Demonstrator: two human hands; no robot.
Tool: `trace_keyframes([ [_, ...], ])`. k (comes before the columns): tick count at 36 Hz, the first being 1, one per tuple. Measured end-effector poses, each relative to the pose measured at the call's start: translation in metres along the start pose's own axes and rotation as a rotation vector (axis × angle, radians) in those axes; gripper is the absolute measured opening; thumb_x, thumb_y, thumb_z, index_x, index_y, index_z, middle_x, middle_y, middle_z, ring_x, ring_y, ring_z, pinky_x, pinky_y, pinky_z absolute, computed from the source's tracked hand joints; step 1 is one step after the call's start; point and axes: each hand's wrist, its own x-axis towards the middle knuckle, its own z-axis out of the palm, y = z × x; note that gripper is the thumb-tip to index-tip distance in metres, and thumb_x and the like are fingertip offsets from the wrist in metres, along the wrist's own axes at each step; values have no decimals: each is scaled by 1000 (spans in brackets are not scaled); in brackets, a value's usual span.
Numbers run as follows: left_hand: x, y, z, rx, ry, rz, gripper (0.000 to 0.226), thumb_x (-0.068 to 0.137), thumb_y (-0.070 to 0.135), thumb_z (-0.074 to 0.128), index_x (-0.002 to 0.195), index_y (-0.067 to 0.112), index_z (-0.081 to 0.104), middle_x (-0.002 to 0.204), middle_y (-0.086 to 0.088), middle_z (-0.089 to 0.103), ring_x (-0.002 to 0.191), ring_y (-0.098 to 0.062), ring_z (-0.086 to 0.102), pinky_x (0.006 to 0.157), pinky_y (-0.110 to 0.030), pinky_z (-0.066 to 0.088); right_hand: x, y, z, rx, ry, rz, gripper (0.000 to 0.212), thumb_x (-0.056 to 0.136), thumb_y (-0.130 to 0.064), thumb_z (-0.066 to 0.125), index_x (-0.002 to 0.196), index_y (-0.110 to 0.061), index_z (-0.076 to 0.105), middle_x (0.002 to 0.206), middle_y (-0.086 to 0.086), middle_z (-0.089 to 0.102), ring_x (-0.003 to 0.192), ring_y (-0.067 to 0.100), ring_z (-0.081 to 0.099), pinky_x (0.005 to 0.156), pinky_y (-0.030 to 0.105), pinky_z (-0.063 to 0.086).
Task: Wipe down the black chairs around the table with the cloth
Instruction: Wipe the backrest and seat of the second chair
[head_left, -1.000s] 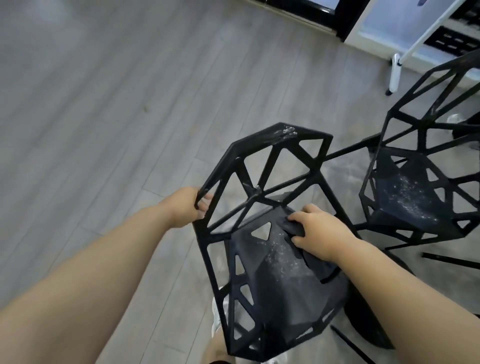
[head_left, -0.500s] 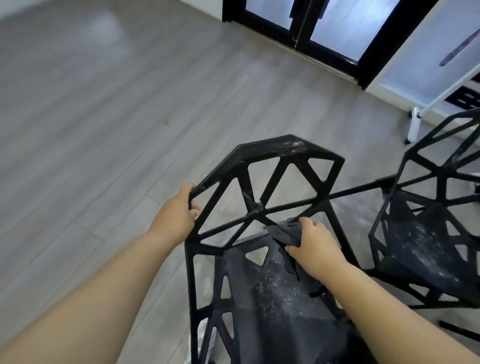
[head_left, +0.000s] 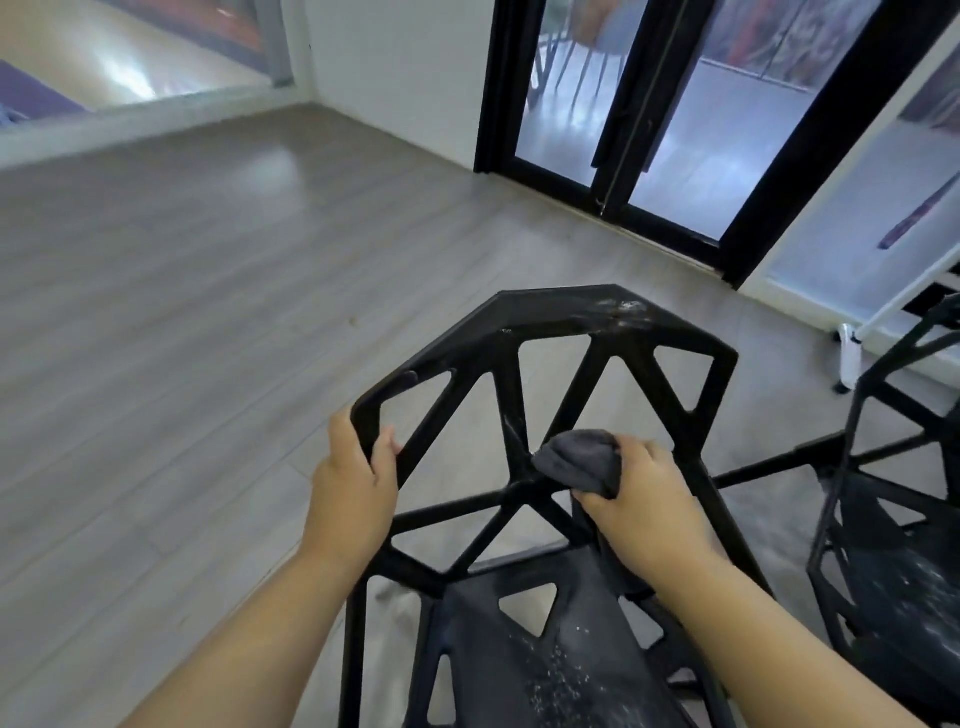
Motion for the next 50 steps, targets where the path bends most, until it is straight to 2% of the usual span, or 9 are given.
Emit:
trace_keyframes([
  [7, 1, -17, 9, -227, 4, -13, 6, 95, 32, 51, 95, 35, 46, 79, -4, 68, 56, -11, 67, 54, -26, 55, 11, -11, 31, 107, 148, -130, 53, 86, -22, 67, 132, -13, 43, 122, 4, 46, 108, 22, 51, 83, 29, 44],
  [14, 8, -31, 15, -165, 25, 18, 38, 92, 49, 48, 87, 14, 62, 51, -3, 65, 42, -14, 58, 48, -21, 43, 12, -11, 52, 110, 350, -227, 48, 86, -28, 67, 128, -18, 45, 116, -4, 37, 99, 13, 47, 77, 22, 37],
  [21, 10, -42, 17, -238, 10, 45, 58, 89, 50, 53, 72, -4, 65, 48, -12, 63, 44, -26, 57, 54, -32, 51, 11, 3, 64, 179, 571, -316, 48, 85, -24, 69, 129, -20, 49, 139, -2, 33, 122, 15, 42, 92, 18, 33],
  [24, 15, -42, 19, -270, -1, 49, 56, 88, 49, 56, 78, -5, 62, 48, -12, 62, 39, -23, 53, 49, -30, 46, 12, 2, 58, 322, 599, -419, 37, 88, -21, 66, 119, -30, 49, 118, -11, 52, 106, 3, 50, 82, 12, 40],
  [27, 22, -38, 20, -289, -34, 42, 55, 87, 49, 57, 80, -6, 61, 48, -13, 62, 39, -23, 52, 49, -31, 46, 16, -8, 47, 272, 666, -476, 44, 91, -22, 61, 132, -30, 44, 116, -10, 47, 97, 0, 45, 78, 9, 38],
  [31, 34, -38, 18, -305, -75, 24, 52, 87, 49, 57, 83, -3, 61, 51, -14, 63, 39, -22, 53, 48, -30, 45, 30, -35, 22, 158, 721, -474, 62, 95, -34, 53, 149, -32, 24, 119, -2, 38, 95, 7, 41, 79, 18, 35],
  [37, 43, -43, 17, -286, -84, 78, 47, 88, 47, 56, 76, 2, 59, 50, -13, 63, 40, -23, 53, 50, -32, 48, 75, -77, -2, 134, 781, -362, 67, 91, -50, 53, 149, -38, 22, 106, -2, 32, 97, 20, 50, 79, 28, 42],
  [42, 43, -52, 18, -285, -53, 169, 38, 93, 38, 52, 74, 5, 49, 51, -14, 63, 40, -21, 52, 47, -30, 44, 87, -107, 21, 203, 654, -248, 61, 91, -62, 41, 147, -40, 25, 131, 9, 31, 115, 34, 49, 90, 39, 44],
  [50, 42, -62, 20, -423, -108, 246, 33, 96, 15, 45, 70, -3, 50, 47, -13, 56, 42, -23, 47, 44, -32, 37, 48, -131, 72, 29, 657, -837, 64, 91, -57, 33, 148, -28, 30, 116, 6, 36, 92, 18, 46, 68, 27, 45],
])
